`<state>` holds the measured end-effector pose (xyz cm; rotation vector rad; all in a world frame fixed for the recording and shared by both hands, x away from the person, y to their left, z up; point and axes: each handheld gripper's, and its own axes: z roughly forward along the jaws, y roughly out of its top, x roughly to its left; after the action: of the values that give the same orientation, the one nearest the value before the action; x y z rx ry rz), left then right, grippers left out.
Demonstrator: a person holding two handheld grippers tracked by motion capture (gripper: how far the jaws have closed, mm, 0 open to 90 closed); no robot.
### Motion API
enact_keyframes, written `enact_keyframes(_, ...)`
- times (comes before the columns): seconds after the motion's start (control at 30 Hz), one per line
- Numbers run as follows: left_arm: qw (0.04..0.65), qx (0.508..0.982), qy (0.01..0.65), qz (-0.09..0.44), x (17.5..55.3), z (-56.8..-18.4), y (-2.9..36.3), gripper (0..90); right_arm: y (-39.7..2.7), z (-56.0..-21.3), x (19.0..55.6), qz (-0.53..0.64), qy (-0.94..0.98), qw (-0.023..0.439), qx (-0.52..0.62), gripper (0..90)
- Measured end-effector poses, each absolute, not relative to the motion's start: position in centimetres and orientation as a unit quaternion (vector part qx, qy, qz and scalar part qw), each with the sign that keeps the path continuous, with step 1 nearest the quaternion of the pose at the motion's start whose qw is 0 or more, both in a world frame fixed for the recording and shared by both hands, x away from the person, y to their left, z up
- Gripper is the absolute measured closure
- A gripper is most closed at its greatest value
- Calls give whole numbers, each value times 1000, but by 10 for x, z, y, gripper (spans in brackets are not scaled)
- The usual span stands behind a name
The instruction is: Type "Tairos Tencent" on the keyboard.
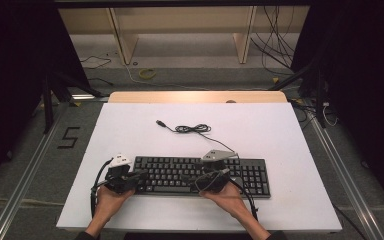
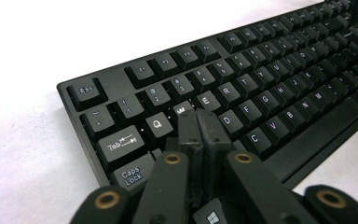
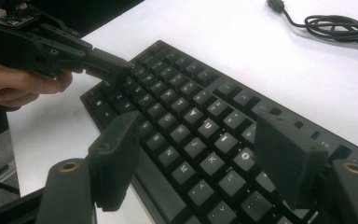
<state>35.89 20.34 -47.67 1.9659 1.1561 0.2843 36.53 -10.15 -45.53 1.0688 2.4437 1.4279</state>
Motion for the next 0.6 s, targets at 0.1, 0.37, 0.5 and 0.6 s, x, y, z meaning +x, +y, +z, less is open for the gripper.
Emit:
enact_keyframes(0.1, 404, 783, 459, 112, 359, -477, 202, 890, -103, -455, 364, 473, 806, 58, 352, 325)
enact_keyframes(0.37, 394, 788, 460, 111, 360, -479, 201, 890, -105, -454, 363, 474, 805, 59, 351, 326)
enact_keyframes(0.5, 394, 786, 463, 115, 361, -479, 201, 890, -105, -454, 363, 474, 805, 59, 351, 326)
enact_keyframes(0.6, 395, 784, 464, 116, 361, -479, 202, 890, -104, -454, 363, 473, 806, 59, 351, 326)
